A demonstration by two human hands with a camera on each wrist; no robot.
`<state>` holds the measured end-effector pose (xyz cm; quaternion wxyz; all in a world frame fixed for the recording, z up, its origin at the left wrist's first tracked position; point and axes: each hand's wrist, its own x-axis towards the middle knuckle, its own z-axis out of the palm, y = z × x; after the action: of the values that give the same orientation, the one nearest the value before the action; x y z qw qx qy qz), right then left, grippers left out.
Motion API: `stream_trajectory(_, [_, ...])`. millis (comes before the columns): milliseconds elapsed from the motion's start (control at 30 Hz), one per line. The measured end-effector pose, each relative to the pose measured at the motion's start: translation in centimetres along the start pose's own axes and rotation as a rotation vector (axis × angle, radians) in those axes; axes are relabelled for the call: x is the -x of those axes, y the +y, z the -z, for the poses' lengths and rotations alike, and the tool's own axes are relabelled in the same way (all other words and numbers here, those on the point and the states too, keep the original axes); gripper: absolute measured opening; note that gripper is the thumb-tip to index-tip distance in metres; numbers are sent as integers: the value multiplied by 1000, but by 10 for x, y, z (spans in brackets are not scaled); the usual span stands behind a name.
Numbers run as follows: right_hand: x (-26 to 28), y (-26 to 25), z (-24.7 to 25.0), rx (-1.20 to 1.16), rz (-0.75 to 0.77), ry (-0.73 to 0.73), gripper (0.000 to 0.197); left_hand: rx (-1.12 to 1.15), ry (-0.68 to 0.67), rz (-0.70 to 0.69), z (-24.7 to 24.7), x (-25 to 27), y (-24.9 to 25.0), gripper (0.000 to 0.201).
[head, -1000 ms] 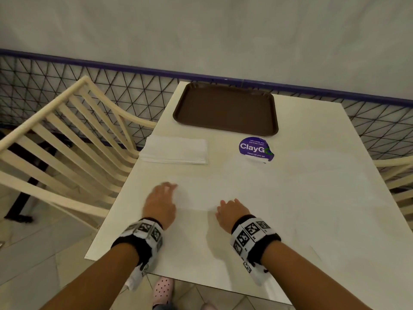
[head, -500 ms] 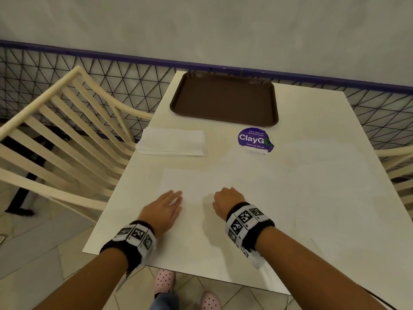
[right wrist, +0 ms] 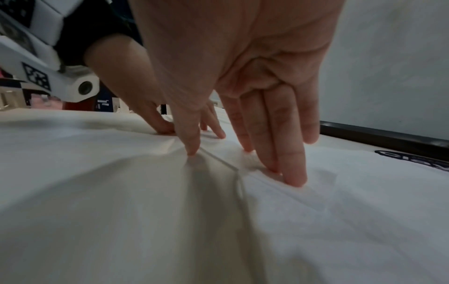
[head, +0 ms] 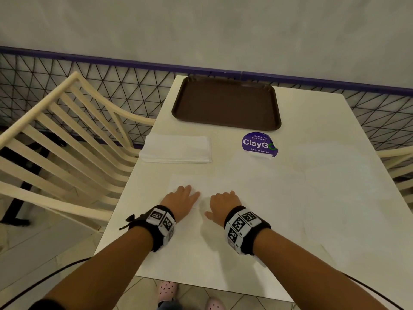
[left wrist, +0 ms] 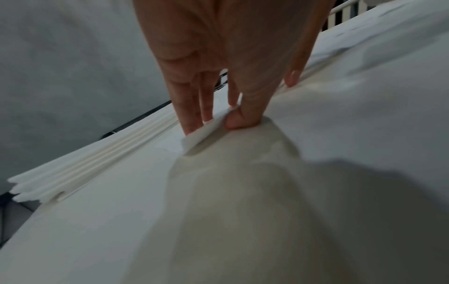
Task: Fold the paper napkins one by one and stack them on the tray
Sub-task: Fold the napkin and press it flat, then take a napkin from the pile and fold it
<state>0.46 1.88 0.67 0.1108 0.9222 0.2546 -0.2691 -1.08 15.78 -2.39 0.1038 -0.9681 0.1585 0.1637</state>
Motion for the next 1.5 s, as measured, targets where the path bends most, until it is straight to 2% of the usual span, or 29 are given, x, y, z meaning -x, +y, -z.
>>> stream_trajectory(33, [-1,-2,-1,-8,-12,5,42,-56,-19,-17,-4,-3,-1,61])
stream_trajectory(100, [-2,-5,-2,-17,-37,28,34,-50,95,-83,-9,-9,-6,54])
stream_trajectory(200, [-1,-3,0,38,-40,68,31,-41,-59,-119,18,0,-15,44])
stream_trajectory(267, [0,2,10,51,-49,114,33,-18,-58,-124,23,-3,-31,43])
stream_trajectory(400, [-11,14,58,55,-82,266,38,60,124,-93,59,-16,-80,42])
stream_trajectory(567, [-35,22,136,6,-159,428,37,3,292,1,106,-31,-149,44])
stream_trajectory(700, [-59,17,161,-77,-167,483,42,19,386,9,118,-29,-184,52])
stream_trajectory(833, [-80,10,146,-69,-162,445,48,47,298,-9,93,-28,-194,64])
stream_trajectory(1033, [-108,-2,80,-152,-106,291,56,-16,76,-102,29,-41,-181,67])
stream_trajectory(1167, [-115,-7,52,-261,-110,244,60,44,31,-128,-2,-50,-180,66])
stream_trajectory(1333, [-121,-6,43,-323,-129,232,61,71,23,-173,-12,-55,-181,64])
stream_trajectory(1500, [-120,-7,39,-318,-124,196,59,70,3,-142,-17,-55,-176,51])
